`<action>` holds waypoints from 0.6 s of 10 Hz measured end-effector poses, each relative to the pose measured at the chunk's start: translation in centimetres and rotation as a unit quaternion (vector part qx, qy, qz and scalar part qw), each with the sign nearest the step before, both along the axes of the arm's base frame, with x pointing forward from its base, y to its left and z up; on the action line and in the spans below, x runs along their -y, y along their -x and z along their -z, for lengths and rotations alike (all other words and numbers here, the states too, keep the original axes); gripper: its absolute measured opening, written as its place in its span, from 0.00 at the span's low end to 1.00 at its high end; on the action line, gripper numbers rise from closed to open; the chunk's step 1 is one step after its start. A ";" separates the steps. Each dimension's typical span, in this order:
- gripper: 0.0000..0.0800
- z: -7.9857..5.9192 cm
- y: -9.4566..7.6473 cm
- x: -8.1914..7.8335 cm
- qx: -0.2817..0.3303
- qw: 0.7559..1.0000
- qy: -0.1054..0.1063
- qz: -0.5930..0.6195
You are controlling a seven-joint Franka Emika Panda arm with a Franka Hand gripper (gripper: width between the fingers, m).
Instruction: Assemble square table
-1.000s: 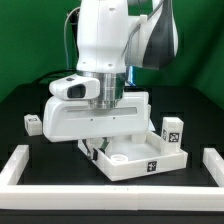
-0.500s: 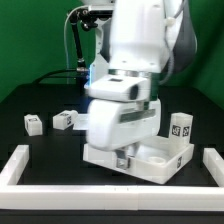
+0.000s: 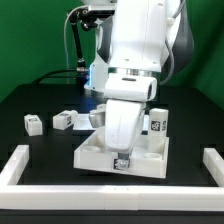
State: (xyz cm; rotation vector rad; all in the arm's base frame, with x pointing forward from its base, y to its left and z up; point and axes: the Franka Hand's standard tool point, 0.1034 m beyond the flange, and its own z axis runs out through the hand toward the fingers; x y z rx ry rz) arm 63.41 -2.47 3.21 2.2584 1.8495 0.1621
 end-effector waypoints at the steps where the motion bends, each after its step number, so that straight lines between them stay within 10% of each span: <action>1: 0.08 -0.2 -1.1 -2.3 0.009 1.000 -0.003 -0.011; 3: 0.09 -0.3 -3.4 -5.5 0.031 0.998 -0.008 -0.046; 6: 0.09 -0.4 -3.5 -5.4 0.035 0.998 -0.010 -0.042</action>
Offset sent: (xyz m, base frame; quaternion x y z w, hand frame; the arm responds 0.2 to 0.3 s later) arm 0.0124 0.0262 0.0008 -0.0541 0.0445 0.0228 0.9973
